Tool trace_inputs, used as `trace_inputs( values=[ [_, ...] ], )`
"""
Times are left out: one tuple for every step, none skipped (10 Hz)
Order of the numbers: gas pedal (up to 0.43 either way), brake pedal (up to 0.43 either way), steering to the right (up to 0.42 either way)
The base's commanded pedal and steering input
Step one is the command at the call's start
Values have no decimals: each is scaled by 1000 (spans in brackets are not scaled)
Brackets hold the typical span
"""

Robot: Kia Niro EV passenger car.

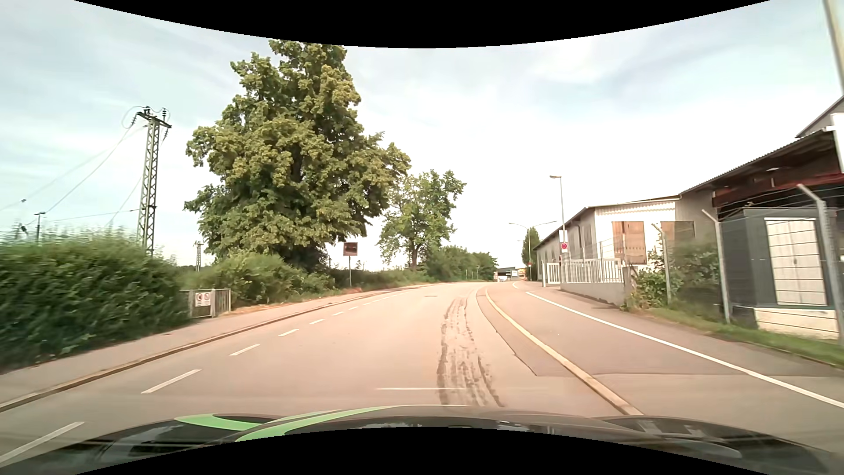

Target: Follow the waypoints while adhering to traffic rules and regulations

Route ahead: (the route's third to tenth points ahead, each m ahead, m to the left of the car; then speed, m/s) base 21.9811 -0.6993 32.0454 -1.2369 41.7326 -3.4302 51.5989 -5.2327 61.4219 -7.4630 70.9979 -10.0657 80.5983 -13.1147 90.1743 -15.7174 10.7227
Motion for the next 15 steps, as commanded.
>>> trace_inputs(
  values=[
    [169, 0, 35],
    [169, 0, 34],
    [169, 0, 33],
    [177, 0, 33],
    [177, 0, 32],
    [177, 0, 25],
    [177, 0, 20],
    [177, 0, 20],
    [177, 0, 20],
    [177, 0, 20],
    [177, 0, 19],
    [177, 0, 20],
    [177, 0, 20],
    [177, 0, 20],
    [177, 0, 19]
  ],
)
